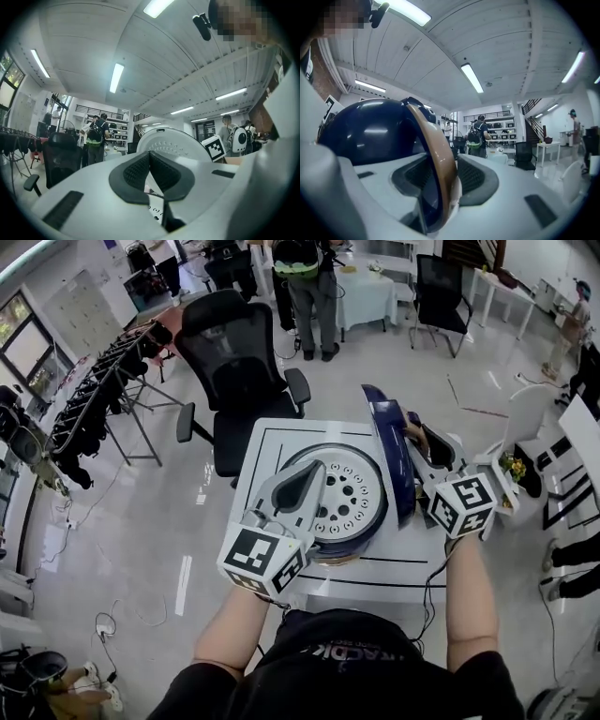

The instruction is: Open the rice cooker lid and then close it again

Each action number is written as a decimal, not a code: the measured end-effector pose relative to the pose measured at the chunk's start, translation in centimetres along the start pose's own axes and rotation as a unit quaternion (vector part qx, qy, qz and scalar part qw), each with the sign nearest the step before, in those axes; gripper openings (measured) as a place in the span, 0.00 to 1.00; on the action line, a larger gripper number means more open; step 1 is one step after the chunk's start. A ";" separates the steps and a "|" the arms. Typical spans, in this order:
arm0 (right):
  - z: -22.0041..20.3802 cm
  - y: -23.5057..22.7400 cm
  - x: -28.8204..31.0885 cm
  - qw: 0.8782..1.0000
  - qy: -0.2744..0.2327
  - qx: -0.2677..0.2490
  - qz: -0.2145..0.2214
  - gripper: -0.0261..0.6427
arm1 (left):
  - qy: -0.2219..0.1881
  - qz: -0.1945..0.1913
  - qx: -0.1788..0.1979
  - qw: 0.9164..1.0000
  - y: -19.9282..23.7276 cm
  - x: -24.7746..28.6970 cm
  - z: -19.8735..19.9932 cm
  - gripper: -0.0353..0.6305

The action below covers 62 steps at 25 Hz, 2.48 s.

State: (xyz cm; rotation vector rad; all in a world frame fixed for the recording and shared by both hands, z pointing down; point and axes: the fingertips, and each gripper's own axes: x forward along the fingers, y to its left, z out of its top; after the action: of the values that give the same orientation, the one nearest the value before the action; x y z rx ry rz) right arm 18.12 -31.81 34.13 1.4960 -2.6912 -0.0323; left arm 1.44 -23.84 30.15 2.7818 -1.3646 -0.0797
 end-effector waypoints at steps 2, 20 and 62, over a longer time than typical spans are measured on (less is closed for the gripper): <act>-0.2 -0.3 -0.1 1.000 0.001 0.006 -0.001 0.28 | 0.003 0.004 -0.006 1.000 -0.1 0.0 -0.6 0.06; -1.7 -3.6 -2.2 0.997 -0.011 0.073 -0.011 0.25 | 0.034 0.051 -0.026 0.998 -3.0 -2.0 -3.5 0.06; 1.8 14.4 -19.4 0.990 -0.046 0.022 -0.131 0.43 | 0.053 -0.108 -0.041 0.992 -6.2 -15.2 -4.5 0.06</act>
State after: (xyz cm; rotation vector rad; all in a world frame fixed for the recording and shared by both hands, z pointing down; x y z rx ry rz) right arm 15.97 -7.74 32.13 1.8962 -2.5573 -0.0570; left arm -2.69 -7.92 34.68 2.8080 -1.0115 0.0054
